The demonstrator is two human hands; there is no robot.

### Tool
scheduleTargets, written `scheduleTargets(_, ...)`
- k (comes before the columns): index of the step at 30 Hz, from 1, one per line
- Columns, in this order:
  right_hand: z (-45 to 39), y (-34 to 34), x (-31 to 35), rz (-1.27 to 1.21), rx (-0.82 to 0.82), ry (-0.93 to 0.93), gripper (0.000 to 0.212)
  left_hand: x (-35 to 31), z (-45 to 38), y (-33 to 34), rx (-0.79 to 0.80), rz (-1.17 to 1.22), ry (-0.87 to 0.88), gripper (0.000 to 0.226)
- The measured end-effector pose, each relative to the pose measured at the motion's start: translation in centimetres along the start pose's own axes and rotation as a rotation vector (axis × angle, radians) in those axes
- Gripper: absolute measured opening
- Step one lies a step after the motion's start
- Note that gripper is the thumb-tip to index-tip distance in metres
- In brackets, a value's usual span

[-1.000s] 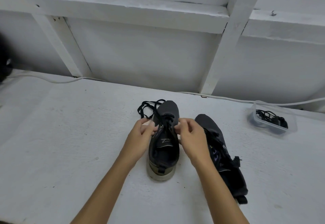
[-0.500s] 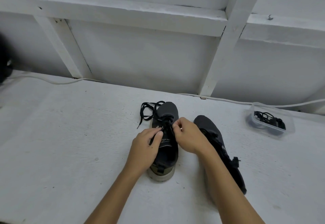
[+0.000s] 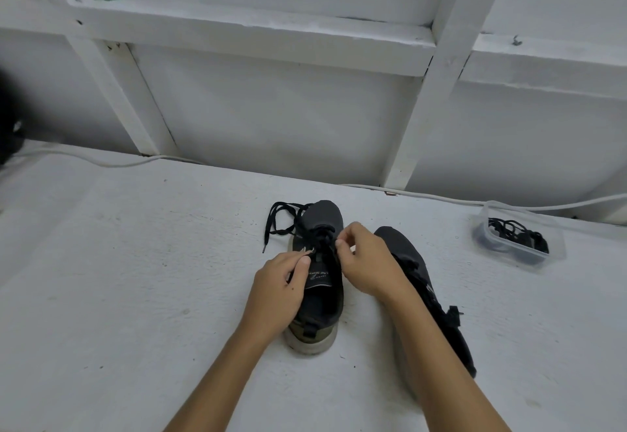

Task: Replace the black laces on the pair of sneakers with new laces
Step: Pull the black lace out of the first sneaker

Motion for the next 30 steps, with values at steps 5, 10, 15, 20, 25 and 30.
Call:
scheduleTargets(5, -0.1, 0.3, -0.7, -0.111, -0.135, 0.04, 0.014, 0.2, -0.2, 0.0, 0.0, -0.012, -0.003, 0.028)
scheduleTargets(10, 1.0, 1.2, -1.9, -0.4, 0.001, 0.179, 0.035, 0.3, -0.2, 0.2, 0.007, -0.015, -0.001, 0.029)
scheduleTargets(15, 1.3, 0.9, -1.7, -0.35, 0.051, 0.128, 0.015, 0.5, -0.2, 0.0, -0.005, 0.0, -0.011, 0.029)
scheduleTargets(20, 0.9, 0.8, -1.2, -0.176, -0.028, 0.066, 0.015, 0.3, -0.2, 0.0, -0.004, -0.009, 0.004, 0.029)
scheduleTargets(25, 0.7, -0.9, -1.2, -0.371, -0.264, 0.155, 0.016, 0.7, -0.2, 0.0, 0.013, 0.008, -0.006, 0.03)
scheduleTargets(30, 1.5, 0.7, -2.0, -0.322, -0.036, 0.227, 0.039, 0.4, -0.1, 0.0, 0.004, 0.039, -0.021, 0.028)
Point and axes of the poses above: each hand's wrist, its own z-axis away from the middle knuckle, its own y-axis out of the palm, x = y × z, the point moved 6 cm from there along -z, towards the middle knuckle, and after that the axes turned 9 degrees about -y, right-handed, at the moved point
